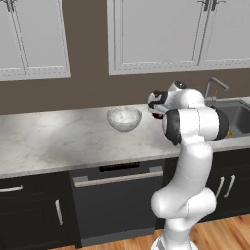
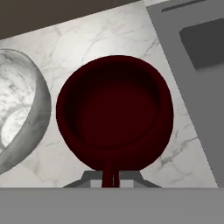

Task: Clear the mugs and bowl far away from the sink.

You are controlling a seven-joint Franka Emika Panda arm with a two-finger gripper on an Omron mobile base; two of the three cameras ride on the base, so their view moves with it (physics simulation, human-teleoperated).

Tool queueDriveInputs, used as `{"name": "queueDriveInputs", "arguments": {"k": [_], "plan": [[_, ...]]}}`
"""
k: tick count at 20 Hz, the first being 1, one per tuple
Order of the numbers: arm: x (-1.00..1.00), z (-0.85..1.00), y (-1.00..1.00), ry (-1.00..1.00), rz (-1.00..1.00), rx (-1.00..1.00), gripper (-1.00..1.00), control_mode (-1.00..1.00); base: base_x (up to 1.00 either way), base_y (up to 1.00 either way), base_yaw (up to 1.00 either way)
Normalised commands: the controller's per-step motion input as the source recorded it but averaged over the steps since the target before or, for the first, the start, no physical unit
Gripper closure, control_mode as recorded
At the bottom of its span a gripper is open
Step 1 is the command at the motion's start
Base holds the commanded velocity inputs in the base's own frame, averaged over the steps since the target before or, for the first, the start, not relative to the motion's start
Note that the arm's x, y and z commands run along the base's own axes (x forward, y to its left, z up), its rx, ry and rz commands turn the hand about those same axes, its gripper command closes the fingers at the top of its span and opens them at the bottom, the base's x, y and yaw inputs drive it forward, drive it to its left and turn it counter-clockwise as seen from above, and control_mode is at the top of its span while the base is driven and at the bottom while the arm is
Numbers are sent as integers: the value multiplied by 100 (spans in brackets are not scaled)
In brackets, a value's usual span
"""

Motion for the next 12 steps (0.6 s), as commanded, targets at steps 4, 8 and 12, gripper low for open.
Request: {"name": "queueDriveInputs", "arguments": {"k": [4,8,12], "plan": [[-65,69,0,-2,9,-3,100,-100,0,0,0],[-76,57,0,-1,6,0,100,-100,0,0,0],[-74,50,0,0,0,0,100,-100,0,0,0]]}}
